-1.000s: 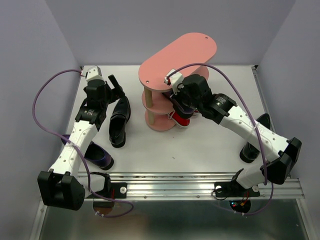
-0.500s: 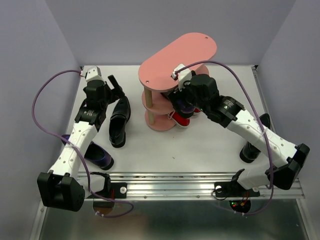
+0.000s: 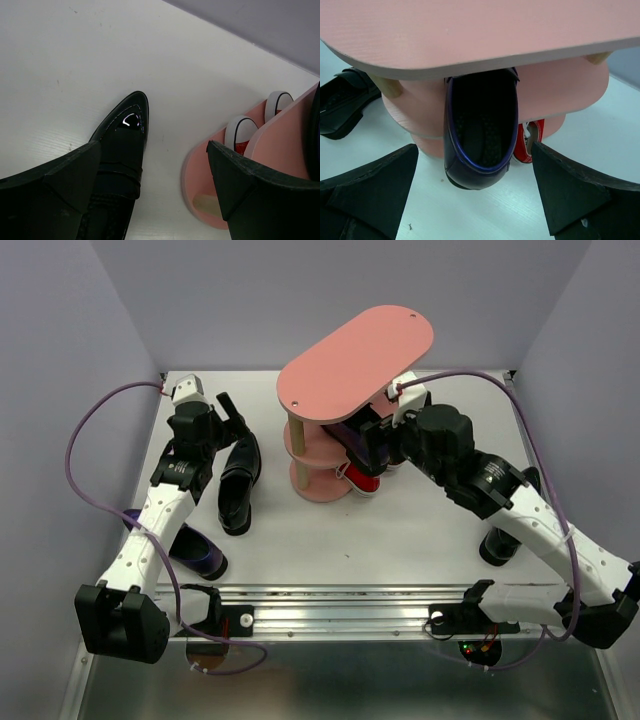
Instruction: Place and organize the shoes onto the shoe shelf
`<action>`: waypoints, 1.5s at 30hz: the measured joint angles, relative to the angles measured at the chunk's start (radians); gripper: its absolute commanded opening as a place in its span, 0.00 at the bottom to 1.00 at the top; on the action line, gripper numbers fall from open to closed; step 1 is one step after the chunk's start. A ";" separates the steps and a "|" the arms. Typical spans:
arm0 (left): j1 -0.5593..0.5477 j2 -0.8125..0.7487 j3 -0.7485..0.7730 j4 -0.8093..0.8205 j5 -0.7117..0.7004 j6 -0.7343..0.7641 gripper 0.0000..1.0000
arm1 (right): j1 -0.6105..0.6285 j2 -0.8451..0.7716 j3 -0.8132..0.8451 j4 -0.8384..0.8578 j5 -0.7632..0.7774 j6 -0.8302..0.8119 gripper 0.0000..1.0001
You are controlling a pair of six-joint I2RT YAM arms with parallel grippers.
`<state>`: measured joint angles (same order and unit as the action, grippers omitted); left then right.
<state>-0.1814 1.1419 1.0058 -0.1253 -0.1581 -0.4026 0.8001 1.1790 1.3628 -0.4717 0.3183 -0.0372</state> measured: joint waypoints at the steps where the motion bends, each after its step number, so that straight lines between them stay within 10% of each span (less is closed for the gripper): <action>1: 0.000 0.000 0.000 0.001 0.000 0.000 0.99 | 0.000 -0.008 -0.010 -0.003 0.000 0.012 1.00; 32: 0.000 0.000 -0.016 0.005 0.012 0.001 0.99 | -0.043 0.027 -0.193 0.075 -0.051 0.131 1.00; 42: 0.000 -0.003 -0.016 0.005 0.001 0.002 0.99 | -0.056 0.068 -0.193 0.100 -0.092 0.131 0.86; 45: 0.000 -0.008 -0.017 0.005 -0.001 0.005 0.99 | -0.058 0.071 -0.193 0.100 -0.093 0.130 0.68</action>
<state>-0.1810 1.1339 0.9890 -0.1207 -0.1589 -0.3981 0.7425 1.2499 1.1702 -0.3721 0.2256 0.0933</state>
